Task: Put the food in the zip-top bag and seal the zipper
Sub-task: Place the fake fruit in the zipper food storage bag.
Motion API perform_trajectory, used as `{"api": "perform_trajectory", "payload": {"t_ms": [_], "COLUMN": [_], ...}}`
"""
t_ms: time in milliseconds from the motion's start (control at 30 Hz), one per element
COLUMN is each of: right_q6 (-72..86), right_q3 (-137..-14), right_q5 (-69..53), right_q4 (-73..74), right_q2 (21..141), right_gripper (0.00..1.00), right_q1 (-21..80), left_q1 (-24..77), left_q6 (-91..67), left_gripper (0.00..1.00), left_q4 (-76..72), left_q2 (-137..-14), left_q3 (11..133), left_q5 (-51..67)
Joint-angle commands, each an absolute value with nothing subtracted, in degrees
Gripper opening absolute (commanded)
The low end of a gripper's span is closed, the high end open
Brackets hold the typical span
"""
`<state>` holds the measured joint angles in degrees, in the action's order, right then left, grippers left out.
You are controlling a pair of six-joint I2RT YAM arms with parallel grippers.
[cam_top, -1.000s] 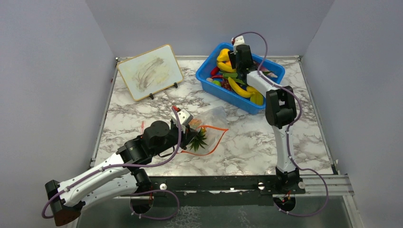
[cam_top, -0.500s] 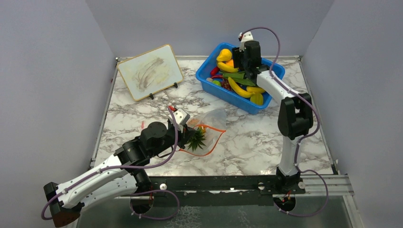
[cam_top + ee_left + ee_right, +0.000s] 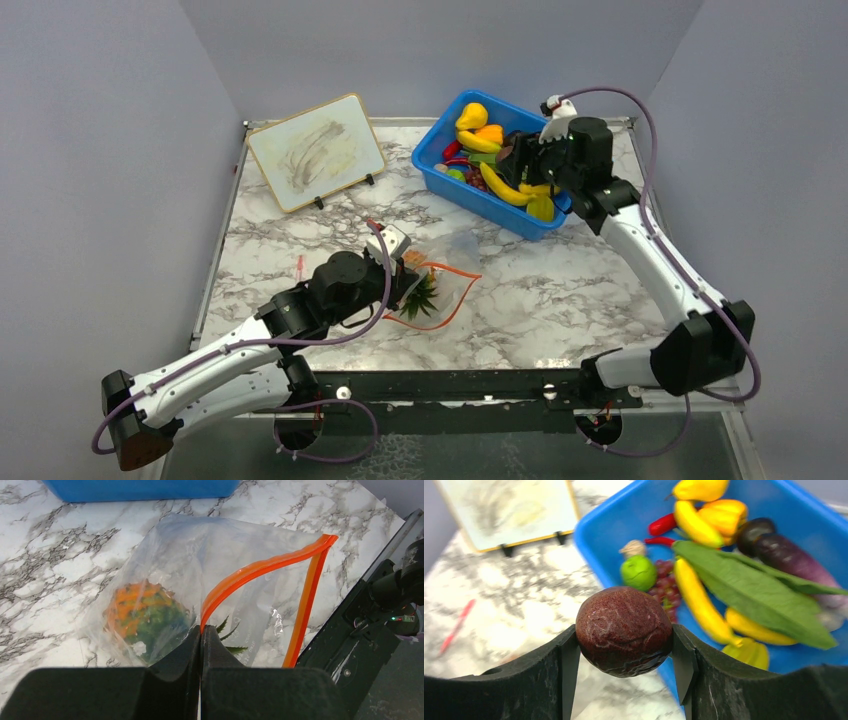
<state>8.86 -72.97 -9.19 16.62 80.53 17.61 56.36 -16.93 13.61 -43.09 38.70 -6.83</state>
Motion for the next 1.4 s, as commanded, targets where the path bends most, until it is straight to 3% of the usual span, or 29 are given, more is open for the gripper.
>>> {"api": "perform_trajectory", "payload": {"t_ms": [0,367,733,1100,1367], "right_q6": [14.5,25.2,32.8,33.0,30.4], "right_q3": [-68.2,-52.6,-46.0,-44.8,-47.0], "right_q5": [-21.6,-46.7,-52.3,-41.2,-31.5], "right_q4": [19.1,7.6,6.7,8.5,14.5], "right_q2": [71.9,54.0,50.2,51.5,56.2], "right_gripper": [0.44,0.44,0.43,0.42,0.40], "right_q1": [17.6,17.6,19.3,32.3,34.0], "left_q1": [56.4,56.4,56.4,56.4,56.4], "left_q6": [-18.9,-21.9,-23.4,-24.5,-25.3], "left_gripper": [0.00,0.00,0.00,0.00,0.00], "left_q4": [9.6,8.0,7.3,6.5,7.2], "left_q2": [-44.0,-48.5,-51.0,-52.2,-52.0], "left_q3": [41.4,44.4,45.8,46.1,46.2], "left_q5": [-6.3,-7.9,-9.7,-8.5,-7.3]}}
